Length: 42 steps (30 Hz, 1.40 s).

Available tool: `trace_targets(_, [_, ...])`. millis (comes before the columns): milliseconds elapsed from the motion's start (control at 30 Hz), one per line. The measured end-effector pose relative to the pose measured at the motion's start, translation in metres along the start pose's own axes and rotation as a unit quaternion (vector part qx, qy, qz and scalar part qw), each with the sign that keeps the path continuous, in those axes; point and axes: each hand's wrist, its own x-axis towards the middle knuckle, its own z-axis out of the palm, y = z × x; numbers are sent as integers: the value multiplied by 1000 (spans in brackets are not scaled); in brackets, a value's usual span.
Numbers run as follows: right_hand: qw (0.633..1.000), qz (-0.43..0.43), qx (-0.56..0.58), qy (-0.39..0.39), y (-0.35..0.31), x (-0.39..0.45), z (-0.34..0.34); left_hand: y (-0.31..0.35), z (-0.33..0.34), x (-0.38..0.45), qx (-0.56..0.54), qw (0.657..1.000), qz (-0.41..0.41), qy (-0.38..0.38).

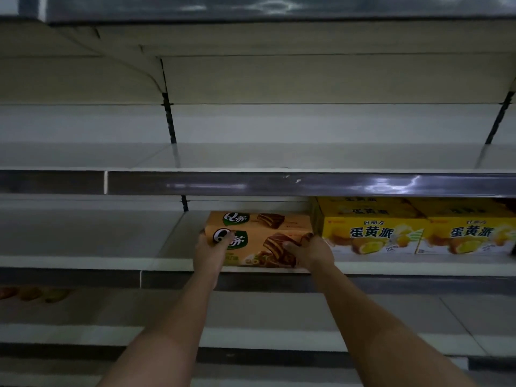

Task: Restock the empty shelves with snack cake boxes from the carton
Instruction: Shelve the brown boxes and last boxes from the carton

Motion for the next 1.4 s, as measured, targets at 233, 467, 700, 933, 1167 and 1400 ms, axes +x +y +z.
trace_targets(233, [996, -4, 64, 56, -11, 24, 21, -16, 11, 39, -28, 1000, -5, -12])
trace_targets(467, [976, 49, 184, 104, -23, 56, 45, -22, 24, 73, -23, 999, -34, -35])
trace_targets(700, [969, 78, 193, 131, -26, 81, 41, -29, 40, 113, 80, 997, -16, -13])
trace_targets(933, [959, 40, 218, 177, -25, 102, 52, -18, 51, 117, 201, 978, 50, 31])
trace_targets(1167, [916, 10, 365, 165, -30, 125, 52, -23, 74, 126, 63, 998, 30, 0])
trace_targets(1400, [909, -23, 391, 141, -29, 136, 51, -24, 92, 133, 24, 999, 8, -19])
